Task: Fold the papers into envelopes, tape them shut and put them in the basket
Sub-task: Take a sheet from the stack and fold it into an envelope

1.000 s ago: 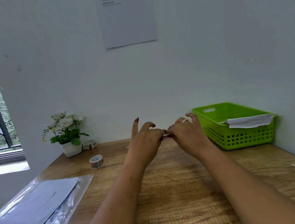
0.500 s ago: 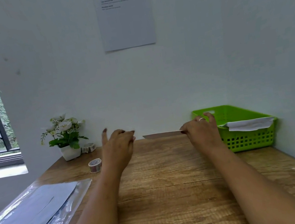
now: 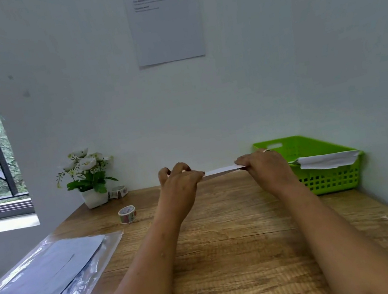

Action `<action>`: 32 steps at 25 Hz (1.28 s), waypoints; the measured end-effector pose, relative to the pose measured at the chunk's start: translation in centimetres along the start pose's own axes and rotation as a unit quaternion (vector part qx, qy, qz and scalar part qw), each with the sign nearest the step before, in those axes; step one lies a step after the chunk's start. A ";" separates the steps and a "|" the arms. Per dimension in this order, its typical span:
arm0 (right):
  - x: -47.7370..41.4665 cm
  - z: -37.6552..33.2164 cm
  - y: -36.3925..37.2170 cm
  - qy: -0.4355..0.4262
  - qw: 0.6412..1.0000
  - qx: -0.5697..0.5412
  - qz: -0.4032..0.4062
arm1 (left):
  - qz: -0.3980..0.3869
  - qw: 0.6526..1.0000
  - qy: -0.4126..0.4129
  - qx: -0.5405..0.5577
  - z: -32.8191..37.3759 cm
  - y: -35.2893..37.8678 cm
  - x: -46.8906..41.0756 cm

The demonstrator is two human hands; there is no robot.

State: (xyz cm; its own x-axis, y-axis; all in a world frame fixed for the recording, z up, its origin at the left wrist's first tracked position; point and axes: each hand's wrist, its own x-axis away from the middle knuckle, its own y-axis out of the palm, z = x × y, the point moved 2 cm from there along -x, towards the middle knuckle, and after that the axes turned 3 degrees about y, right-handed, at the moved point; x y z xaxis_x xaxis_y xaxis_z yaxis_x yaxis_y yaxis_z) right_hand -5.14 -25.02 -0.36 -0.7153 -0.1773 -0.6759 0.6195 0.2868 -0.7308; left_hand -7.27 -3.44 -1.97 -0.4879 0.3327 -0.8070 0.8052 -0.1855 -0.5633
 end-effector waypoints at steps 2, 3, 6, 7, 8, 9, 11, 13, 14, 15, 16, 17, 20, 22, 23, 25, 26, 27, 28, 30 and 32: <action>-0.2 0.0 0.0 0.009 0.999 -0.041 -0.007 | 0.028 0.999 -0.015 0.042 -0.5 0.5 -0.1; -0.3 0.2 -0.1 0.021 0.998 -0.062 -0.006 | 0.051 0.996 -0.029 0.068 -1.0 0.6 -0.2; -0.1 1.2 -0.9 0.068 0.989 -0.132 0.007 | 0.049 0.962 -0.152 0.220 -1.9 0.5 -0.2; 0.1 1.2 -1.0 0.082 0.983 -0.162 0.007 | 0.022 0.944 -0.191 0.267 -2.0 0.6 0.0; 0.3 1.0 -1.1 0.091 0.977 -0.191 0.001 | -0.015 0.928 -0.218 0.302 -1.8 0.8 0.3; 0.4 0.6 -1.0 0.093 0.972 -0.215 -0.009 | -0.063 0.917 -0.230 0.321 -1.4 1.2 0.6; 0.4 -0.5 -0.5 0.079 0.965 -0.243 -0.050 | -0.194 0.925 -0.199 0.258 -0.8 2.4 1.2; 0.7 -1.7 0.2 0.054 0.960 -0.235 -0.139 | -0.299 0.937 -0.144 0.112 -0.4 3.2 1.6; 1.0 -2.4 0.5 0.039 0.956 -0.208 -0.203 | -0.313 0.936 -0.141 0.073 -0.3 3.2 1.7; 1.4 -3.3 1.0 0.022 0.947 -0.163 -0.275 | -0.321 0.933 -0.152 0.054 -0.3 3.1 1.8; 1.9 -4.1 1.5 0.006 0.933 -0.110 -0.341 | -0.335 0.926 -0.166 0.047 -0.4 3.2 1.9; 2.3 -4.8 1.8 -0.003 0.918 -0.060 -0.391 | -0.359 0.916 -0.175 0.037 -0.4 3.2 2.1; 2.3 -6.4 1.9 0.008 0.903 0.042 -0.427 | -0.409 0.894 -0.185 0.008 -0.2 3.8 2.5; 1.9 -6.9 1.3 0.011 0.911 0.068 -0.406 | -0.418 0.888 -0.188 0.032 0.0 4.2 2.4; 1.7 -7.0 1.1 0.005 0.918 0.064 -0.392 | -0.439 0.879 -0.180 0.050 0.0 4.5 2.4; 1.7 -6.9 0.9 -0.008 0.925 0.054 -0.376 | -0.477 0.858 -0.165 0.095 0.0 4.8 2.4; 1.8 -6.6 1.2 -0.008 0.920 0.044 -0.390 | -0.485 0.851 -0.163 0.119 -0.2 4.9 2.5; 2.1 -6.0 1.8 -0.003 0.908 0.031 -0.418 | -0.488 0.847 -0.160 0.137 -0.4 4.8 2.5; 2.3 -5.4 2.4 0.002 0.894 0.016 -0.448 | -0.492 0.844 -0.156 0.147 -0.5 4.9 2.5; 2.6 -4.1 3.5 0.015 0.879 -0.010 -0.477 | -0.499 0.839 -0.154 0.153 -0.5 4.7 2.5; 2.6 -2.7 4.3 0.040 0.884 -0.026 -0.464 | -0.503 0.837 -0.152 0.156 -0.3 4.4 2.4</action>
State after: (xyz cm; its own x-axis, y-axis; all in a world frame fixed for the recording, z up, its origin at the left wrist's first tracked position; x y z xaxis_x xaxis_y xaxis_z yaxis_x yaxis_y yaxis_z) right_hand -5.19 -21.67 -5.02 -0.9299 -0.2921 0.2235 -0.2610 0.0961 -0.9605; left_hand -4.81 -3.22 -6.36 -0.9670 0.2240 0.1213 -0.1674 -0.2003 -0.9653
